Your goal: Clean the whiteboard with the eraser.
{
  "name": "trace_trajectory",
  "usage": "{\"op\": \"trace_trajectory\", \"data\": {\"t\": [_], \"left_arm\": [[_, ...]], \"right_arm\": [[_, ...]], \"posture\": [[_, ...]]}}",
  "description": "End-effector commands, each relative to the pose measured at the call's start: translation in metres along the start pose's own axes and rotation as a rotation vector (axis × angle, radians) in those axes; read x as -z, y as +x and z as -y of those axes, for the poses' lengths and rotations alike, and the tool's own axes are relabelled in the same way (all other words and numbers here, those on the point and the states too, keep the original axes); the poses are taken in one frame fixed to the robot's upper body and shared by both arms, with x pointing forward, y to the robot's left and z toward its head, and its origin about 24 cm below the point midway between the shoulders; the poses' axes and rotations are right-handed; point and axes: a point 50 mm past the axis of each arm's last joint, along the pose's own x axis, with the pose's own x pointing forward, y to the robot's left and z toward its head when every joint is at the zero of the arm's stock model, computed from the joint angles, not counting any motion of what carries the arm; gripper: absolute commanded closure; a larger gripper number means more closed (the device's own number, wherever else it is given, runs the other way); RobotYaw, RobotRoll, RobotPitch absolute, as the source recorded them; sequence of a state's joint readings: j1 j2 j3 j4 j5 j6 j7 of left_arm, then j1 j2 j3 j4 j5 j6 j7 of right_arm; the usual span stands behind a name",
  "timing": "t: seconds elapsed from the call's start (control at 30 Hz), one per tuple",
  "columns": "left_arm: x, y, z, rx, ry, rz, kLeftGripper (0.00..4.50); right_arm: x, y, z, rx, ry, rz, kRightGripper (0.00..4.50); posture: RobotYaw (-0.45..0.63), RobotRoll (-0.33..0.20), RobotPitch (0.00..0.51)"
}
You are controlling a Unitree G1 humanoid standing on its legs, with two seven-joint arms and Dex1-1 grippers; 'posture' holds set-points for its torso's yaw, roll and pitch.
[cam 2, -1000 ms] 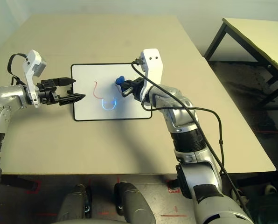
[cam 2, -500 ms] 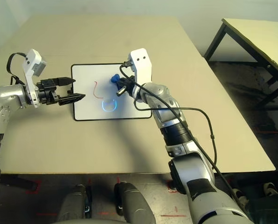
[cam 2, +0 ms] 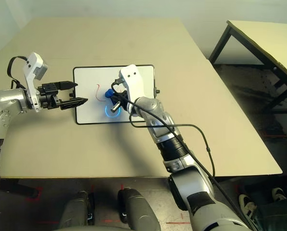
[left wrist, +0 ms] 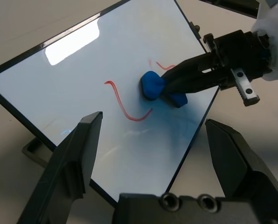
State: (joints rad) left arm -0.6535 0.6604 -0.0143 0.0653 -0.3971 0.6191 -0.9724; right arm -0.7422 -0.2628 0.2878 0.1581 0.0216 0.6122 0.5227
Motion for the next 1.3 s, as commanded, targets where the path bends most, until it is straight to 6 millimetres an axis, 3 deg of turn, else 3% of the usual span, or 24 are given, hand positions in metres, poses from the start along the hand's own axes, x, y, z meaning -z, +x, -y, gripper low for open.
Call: {"op": "trace_trajectory", "data": {"t": [0.03,0.23,0.37,0.73,0.9,1.07,1.3], "left_arm": [[0.0,-0.003,0.002,-0.005,0.003,-0.002,0.0],[0.002,-0.002,0.003,-0.001,-0.002,-0.002,0.0],[0.002,-0.001,0.004,0.002,-0.005,-0.002,0.0],[0.003,-0.002,0.005,0.004,-0.008,-0.005,0.0],[0.004,-0.002,0.006,0.003,-0.011,-0.006,0.0],[0.004,-0.003,0.006,0.001,-0.011,-0.007,0.0],[0.006,-0.003,0.006,0.002,-0.015,-0.01,0.0]], "right_arm": [[0.007,-0.003,0.023,0.115,0.021,-0.052,4.39],[-0.009,-0.01,0.045,0.223,0.028,-0.018,4.39],[-0.012,-0.01,0.046,0.23,0.031,-0.017,4.39],[0.016,-0.001,0.005,0.078,0.078,-0.118,4.4],[0.03,0.001,-0.004,0.051,0.094,-0.162,4.4],[0.035,0.0,0.008,0.104,0.101,-0.174,4.4],[0.017,-0.011,0.043,0.252,0.101,-0.122,4.4]], "posture": [[-0.05,0.0,0.102],[-0.05,0.0,0.105],[-0.06,0.0,0.107],[-0.05,0.0,0.113],[-0.04,0.0,0.115],[-0.04,0.0,0.116],[-0.05,0.0,0.12]]}}
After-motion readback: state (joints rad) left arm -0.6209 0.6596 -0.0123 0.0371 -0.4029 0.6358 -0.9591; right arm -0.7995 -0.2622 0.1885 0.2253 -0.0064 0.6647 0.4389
